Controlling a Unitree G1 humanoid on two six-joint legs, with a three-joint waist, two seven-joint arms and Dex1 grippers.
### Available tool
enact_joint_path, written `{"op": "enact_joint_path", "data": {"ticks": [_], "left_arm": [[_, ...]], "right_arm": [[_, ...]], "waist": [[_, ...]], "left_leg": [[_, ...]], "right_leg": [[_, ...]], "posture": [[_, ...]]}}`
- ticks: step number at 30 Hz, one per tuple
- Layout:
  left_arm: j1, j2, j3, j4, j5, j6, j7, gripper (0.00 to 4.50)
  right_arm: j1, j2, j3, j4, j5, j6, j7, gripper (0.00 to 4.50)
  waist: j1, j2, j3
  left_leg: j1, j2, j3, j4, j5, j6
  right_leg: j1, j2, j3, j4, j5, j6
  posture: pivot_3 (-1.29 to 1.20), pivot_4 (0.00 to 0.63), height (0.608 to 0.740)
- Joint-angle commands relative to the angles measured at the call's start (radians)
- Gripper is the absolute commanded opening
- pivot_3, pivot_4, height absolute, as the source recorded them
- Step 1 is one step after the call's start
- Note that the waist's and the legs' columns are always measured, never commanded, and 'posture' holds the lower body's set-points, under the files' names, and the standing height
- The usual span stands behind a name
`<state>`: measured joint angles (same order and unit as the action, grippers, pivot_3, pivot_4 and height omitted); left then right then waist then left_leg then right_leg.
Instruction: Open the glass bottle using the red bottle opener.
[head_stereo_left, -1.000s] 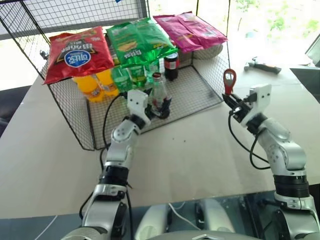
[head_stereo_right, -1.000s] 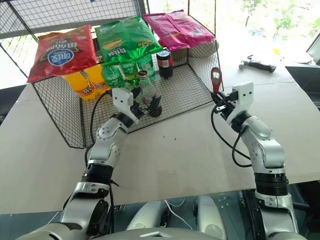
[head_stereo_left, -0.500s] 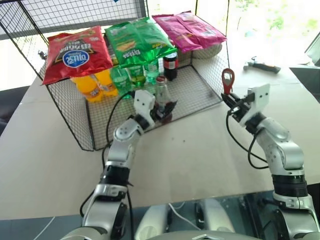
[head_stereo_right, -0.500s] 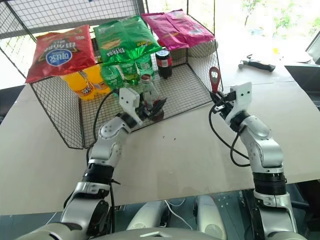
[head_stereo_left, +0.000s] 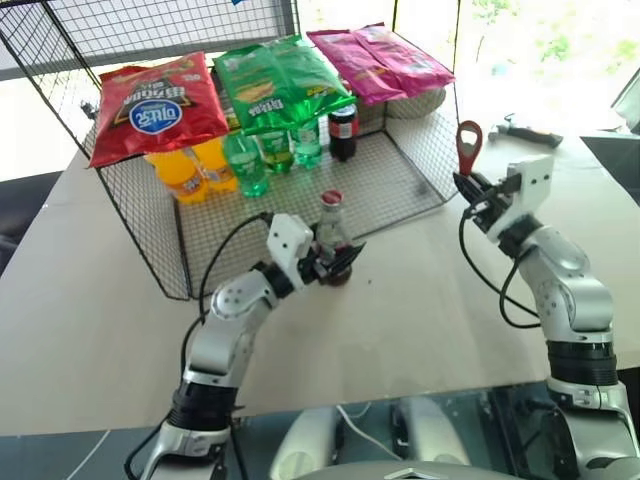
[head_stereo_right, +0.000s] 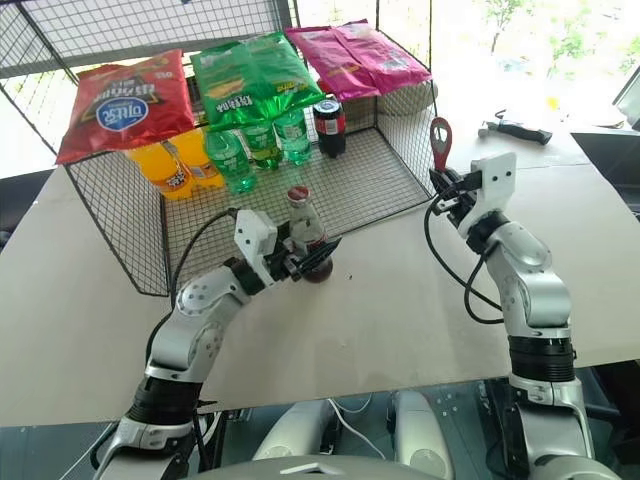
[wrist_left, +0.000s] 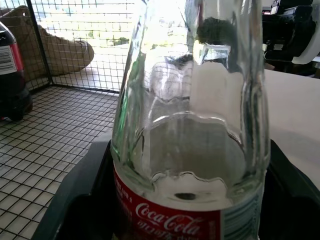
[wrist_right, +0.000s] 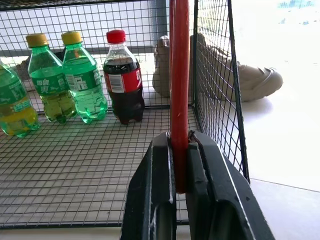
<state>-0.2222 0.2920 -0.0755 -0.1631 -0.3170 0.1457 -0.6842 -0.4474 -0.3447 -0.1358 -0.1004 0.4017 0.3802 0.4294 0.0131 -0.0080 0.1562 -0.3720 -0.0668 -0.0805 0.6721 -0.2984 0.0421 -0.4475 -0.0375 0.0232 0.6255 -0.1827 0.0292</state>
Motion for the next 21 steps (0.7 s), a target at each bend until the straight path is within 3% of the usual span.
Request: {"op": "enact_joint_path", "data": {"ticks": [1,4,21], "left_arm": [[0.004,-0.02,-0.001,-0.008,-0.026,-0.056,-0.028,3.2],[0.007,-0.021,0.008,-0.019,-0.046,-0.037,-0.032,4.4],[-0.021,-0.013,0.045,-0.113,-0.083,-0.037,-0.004,4.45]], "right_arm": [[-0.033,0.004,-0.025,-0.014,0.016,-0.022,0.0,0.0],[-0.038,-0.001,-0.024,-0.007,0.008,-0.028,0.005,0.0],[-0.046,-0.003,-0.004,-0.004,-0.007,-0.036,0.027,0.0]], "waist": [[0.0,0.0,0.0],[0.0,0.0,0.0],[-0.001,0.0,0.0]], "left_leg": [[0.0,0.0,0.0,0.0,0.0,0.0],[0.0,0.0,0.0,0.0,0.0,0.0],[0.0,0.0,0.0,0.001,0.0,0.0]], "right_leg": [[0.0,0.0,0.0,0.0,0.0,0.0],[0.0,0.0,0.0,0.0,0.0,0.0],[0.0,0.0,0.0,0.001,0.0,0.0]], "posture": [[0.0,0.15,0.735],[0.0,0.15,0.735],[0.0,0.15,0.735]]}}
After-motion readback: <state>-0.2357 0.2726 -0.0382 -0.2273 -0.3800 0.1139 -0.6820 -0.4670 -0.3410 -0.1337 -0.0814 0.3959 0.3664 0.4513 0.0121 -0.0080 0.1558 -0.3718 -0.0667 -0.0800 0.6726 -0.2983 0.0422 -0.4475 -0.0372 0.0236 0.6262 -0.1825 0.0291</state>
